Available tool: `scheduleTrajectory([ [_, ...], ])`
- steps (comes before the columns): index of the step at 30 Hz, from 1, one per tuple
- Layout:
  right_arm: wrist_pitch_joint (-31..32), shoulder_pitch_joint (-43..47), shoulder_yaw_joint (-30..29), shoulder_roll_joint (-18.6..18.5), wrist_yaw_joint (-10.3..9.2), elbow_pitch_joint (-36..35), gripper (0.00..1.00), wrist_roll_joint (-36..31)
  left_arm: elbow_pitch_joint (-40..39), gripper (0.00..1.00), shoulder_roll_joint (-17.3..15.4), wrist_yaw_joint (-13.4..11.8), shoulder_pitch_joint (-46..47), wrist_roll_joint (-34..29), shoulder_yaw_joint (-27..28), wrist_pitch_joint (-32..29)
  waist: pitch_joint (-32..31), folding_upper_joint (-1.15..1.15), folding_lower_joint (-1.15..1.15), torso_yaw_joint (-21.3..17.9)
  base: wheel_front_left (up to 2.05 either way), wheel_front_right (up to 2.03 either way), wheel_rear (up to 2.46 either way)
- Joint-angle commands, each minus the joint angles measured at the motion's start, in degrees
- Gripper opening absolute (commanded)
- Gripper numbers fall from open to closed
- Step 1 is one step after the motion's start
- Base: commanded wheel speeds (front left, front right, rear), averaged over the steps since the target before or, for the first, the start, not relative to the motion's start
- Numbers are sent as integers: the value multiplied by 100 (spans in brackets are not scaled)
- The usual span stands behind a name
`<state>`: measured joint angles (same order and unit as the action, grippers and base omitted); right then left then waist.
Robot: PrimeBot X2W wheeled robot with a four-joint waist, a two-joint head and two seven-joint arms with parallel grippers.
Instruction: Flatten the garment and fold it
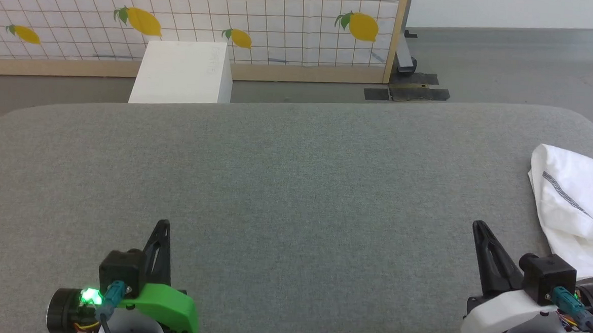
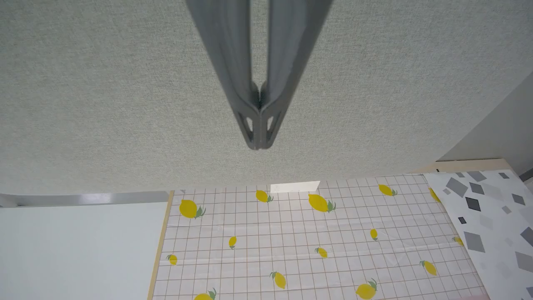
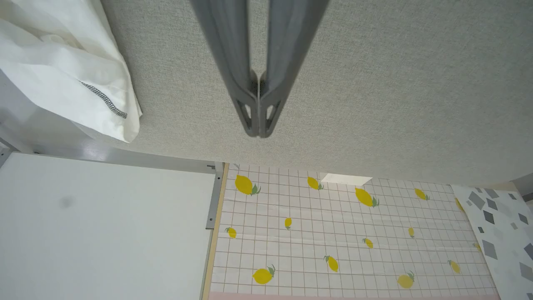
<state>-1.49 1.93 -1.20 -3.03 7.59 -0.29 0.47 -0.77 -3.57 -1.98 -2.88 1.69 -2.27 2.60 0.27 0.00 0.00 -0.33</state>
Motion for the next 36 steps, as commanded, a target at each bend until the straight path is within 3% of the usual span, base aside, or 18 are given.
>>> scheduleTrajectory([
  [1, 35, -118, 27, 12, -8, 20, 0, -30, 13, 0, 33, 47, 134, -50, 50, -33, -2, 0, 0, 3, 0, 0, 0],
  [36, 149, -193, 120, 15, -10, 29, 0, -47, 77, 0, 69, 198, 288, -169, 227, -260, -27, 0, 0, 33, 0, 0, 0],
])
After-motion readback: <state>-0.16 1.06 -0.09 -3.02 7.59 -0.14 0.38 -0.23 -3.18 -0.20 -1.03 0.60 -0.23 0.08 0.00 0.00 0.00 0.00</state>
